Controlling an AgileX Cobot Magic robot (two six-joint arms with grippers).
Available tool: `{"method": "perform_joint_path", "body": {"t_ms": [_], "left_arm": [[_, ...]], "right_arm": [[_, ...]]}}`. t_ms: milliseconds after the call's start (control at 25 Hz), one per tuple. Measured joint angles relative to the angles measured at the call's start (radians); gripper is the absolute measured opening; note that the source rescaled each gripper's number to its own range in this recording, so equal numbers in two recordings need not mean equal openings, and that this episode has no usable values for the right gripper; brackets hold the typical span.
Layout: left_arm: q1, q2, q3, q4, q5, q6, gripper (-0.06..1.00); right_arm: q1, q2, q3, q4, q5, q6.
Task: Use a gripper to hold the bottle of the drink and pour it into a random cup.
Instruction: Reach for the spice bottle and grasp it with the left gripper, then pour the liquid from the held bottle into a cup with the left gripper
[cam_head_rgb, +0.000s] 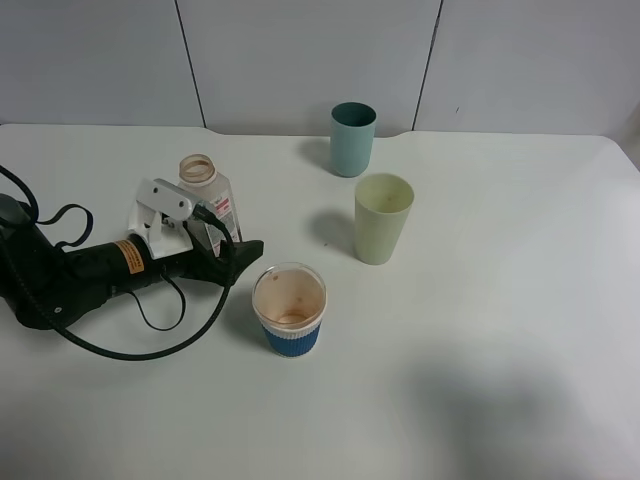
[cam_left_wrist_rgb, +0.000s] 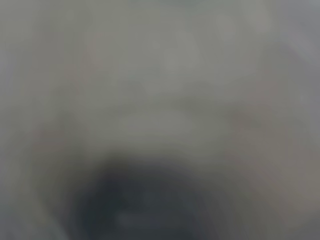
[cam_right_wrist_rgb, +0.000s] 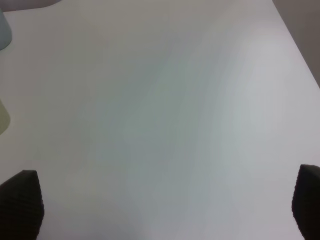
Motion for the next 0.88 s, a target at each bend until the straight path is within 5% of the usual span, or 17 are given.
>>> {"method": "perform_joint_path", "body": {"t_ms": [320, 400, 520, 560, 880], "left_arm": [[0.0, 0.032, -0.072, -0.02, -0.001, 0.011, 0.7], [0.0, 0.041, -0.081, -0.02, -0.001, 0.011, 0.53], [-0.001, 0.047, -0.081, -0.019, -0.003, 0.023, 0.06], [-0.001, 0.047, -0.081, -0.017, -0.003, 0.034, 0.0], [-0.001, 0.047, -0.081, -0.015, -0.003, 0.099, 0.0]], "right_arm": [[0.0, 0.0, 0.0, 0.0, 0.0, 0.0], [0.0, 0.0, 0.0, 0.0, 0.0, 0.0], [0.0, 0.0, 0.0, 0.0, 0.0, 0.0], [0.0, 0.0, 0.0, 0.0, 0.0, 0.0], [0.0, 0.0, 0.0, 0.0, 0.0, 0.0]]}}
